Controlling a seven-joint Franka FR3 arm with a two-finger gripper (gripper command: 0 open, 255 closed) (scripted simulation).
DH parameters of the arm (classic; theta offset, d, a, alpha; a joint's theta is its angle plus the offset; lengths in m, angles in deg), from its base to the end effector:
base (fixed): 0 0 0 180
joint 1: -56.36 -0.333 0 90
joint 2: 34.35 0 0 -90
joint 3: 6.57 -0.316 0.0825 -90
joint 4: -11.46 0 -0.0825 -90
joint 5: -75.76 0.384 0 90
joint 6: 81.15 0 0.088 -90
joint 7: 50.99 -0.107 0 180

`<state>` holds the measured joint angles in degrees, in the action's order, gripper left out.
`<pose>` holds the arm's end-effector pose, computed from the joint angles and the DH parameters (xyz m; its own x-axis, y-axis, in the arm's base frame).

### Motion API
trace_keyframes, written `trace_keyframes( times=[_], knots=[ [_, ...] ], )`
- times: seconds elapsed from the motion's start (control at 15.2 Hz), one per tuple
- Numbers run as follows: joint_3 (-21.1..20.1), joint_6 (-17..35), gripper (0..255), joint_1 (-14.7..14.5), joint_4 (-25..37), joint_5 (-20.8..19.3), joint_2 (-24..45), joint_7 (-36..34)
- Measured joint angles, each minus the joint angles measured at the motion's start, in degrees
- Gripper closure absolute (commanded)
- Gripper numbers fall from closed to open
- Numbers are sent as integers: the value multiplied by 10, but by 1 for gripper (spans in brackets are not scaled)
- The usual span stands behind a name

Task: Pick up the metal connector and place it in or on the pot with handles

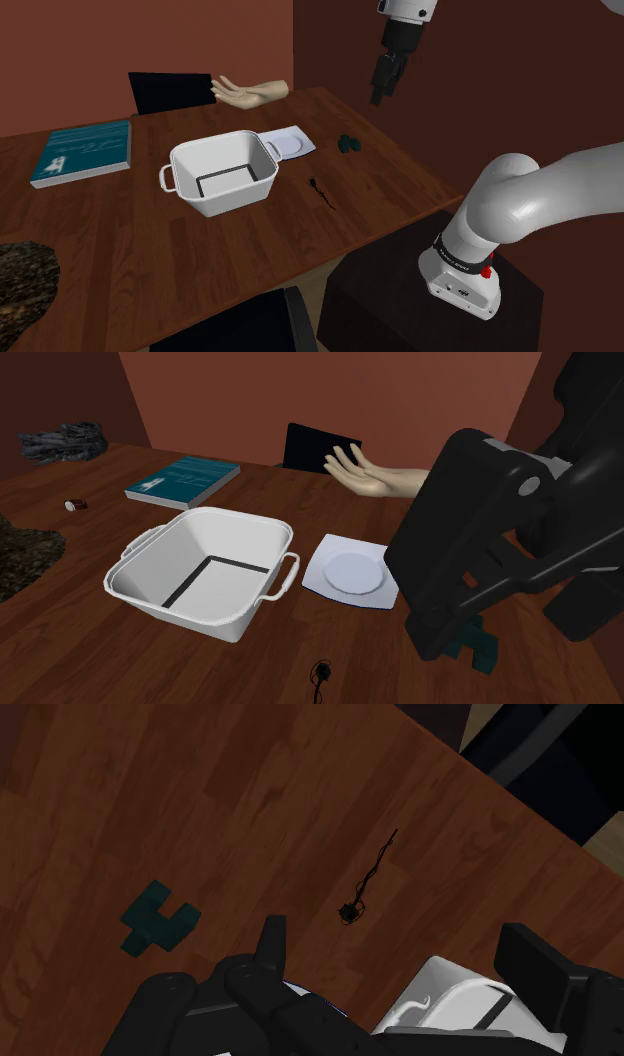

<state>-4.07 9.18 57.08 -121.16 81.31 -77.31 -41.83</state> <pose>0.3177 -0.0118 0.5998 0.9931 0.1130 0.0311 0.1160 -0.9856 -0.1229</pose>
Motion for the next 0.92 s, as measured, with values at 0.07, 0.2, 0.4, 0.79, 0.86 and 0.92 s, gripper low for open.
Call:
trace_keyframes(
  times=[0.07,0.2,0.4,0.79,0.86,0.92],
  knots=[
    [0,0,0,0,0,0,0,0],
    [9,16,0,1,-6,-6,15,15],
    [34,56,0,6,-21,-20,49,53],
    [78,127,0,11,-36,-40,125,125],
    [87,141,0,12,-34,-42,145,140],
    [95,154,0,13,-36,-44,159,152]
  ],
)
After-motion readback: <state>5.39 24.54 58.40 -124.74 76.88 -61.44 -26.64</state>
